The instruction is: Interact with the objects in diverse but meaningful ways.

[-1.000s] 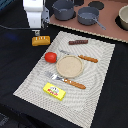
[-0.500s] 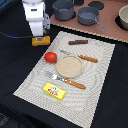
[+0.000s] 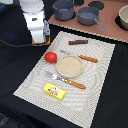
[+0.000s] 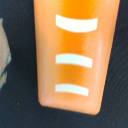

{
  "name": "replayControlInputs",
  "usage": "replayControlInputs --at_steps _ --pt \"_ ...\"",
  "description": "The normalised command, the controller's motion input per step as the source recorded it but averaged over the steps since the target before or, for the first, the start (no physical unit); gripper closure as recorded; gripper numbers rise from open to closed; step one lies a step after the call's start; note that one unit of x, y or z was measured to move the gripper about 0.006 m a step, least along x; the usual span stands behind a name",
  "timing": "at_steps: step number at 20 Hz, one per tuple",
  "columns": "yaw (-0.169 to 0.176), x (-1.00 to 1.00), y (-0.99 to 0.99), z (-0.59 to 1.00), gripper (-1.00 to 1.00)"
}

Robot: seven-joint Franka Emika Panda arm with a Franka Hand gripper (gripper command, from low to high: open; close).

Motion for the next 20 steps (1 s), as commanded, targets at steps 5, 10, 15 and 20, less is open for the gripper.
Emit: replayControlInputs --at_steps 5,10,15,20 --pt "0.038 -0.08 0.12 -0.39 -1.00" --pt "0.037 -0.10 0.11 -0.40 1.00" --pt "0.041 -0.11 0.10 -0.35 1.00" --pt "0.054 -0.13 0.15 0.45 1.00"
